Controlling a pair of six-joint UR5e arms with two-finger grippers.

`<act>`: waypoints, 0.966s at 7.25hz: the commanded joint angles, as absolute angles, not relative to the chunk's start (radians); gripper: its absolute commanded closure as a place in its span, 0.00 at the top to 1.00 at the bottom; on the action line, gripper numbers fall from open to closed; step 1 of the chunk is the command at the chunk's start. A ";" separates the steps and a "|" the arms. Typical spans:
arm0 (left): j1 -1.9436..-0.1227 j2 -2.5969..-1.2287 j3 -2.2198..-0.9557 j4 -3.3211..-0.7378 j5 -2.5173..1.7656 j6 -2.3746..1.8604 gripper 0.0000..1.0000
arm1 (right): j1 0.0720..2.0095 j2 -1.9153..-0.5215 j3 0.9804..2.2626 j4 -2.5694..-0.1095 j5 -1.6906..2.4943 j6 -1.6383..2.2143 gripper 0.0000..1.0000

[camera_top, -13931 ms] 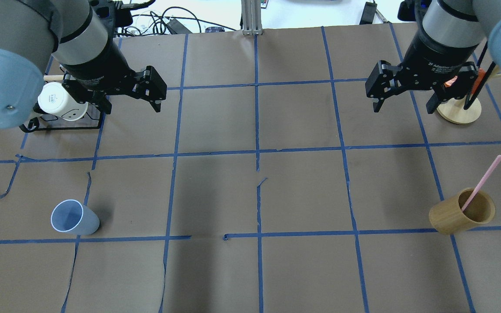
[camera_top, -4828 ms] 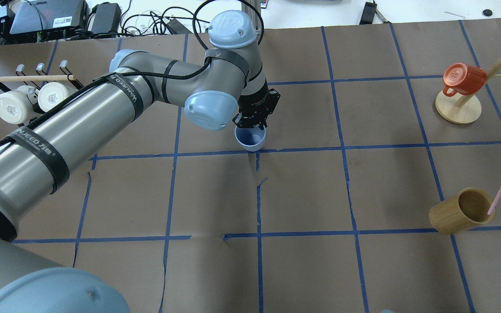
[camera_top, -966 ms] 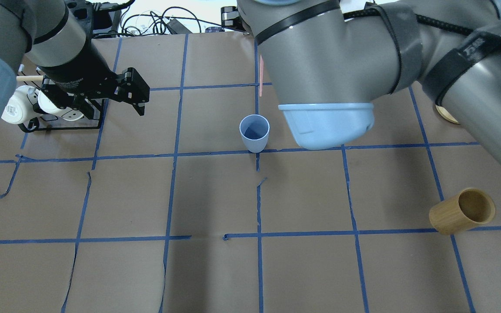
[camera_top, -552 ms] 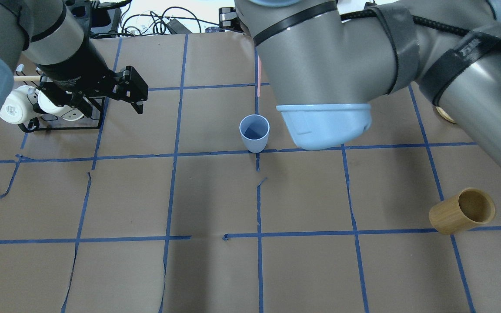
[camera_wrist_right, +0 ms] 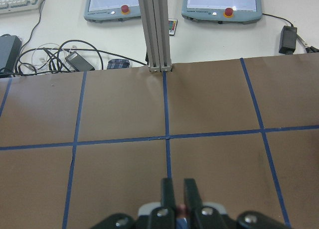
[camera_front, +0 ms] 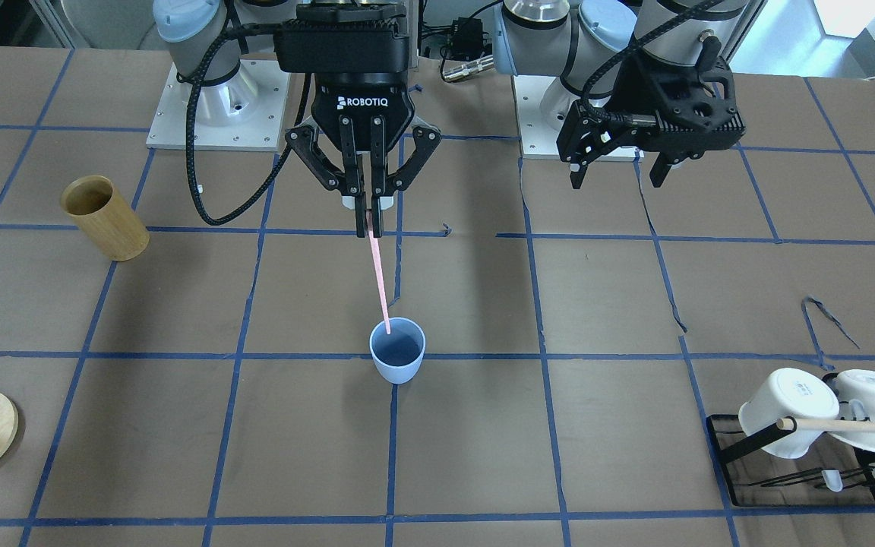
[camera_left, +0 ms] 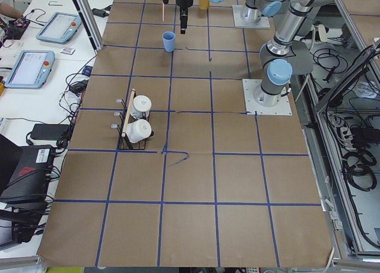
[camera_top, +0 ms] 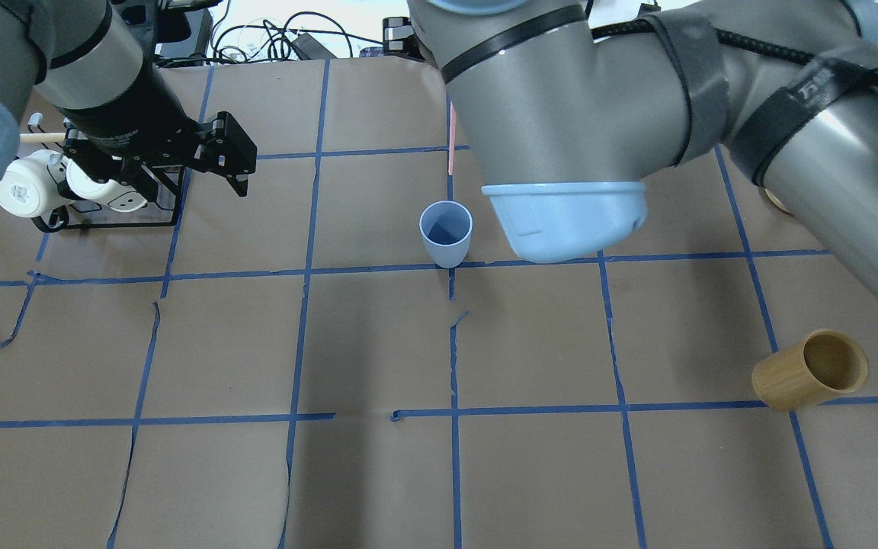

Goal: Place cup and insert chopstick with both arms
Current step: 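Carry the pink chopstick over the blue cup and lower it inside with the right gripper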

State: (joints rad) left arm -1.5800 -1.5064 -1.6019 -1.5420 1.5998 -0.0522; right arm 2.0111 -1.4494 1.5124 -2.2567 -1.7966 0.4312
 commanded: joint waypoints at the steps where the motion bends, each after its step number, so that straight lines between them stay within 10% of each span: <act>1: -1.580 -1.505 -1.605 -1.543 1.591 -0.052 1.00 | 2.017 -1.448 1.513 -2.263 -1.802 0.445 0.17; 3: -1.580 -1.505 -1.608 -1.543 1.592 -0.052 1.00 | 2.017 -1.451 1.511 -2.263 -1.807 0.451 0.80; 7: -1.580 -1.505 -1.605 -1.543 1.600 -0.052 1.00 | 2.017 -1.443 1.511 -2.333 -1.805 0.437 0.95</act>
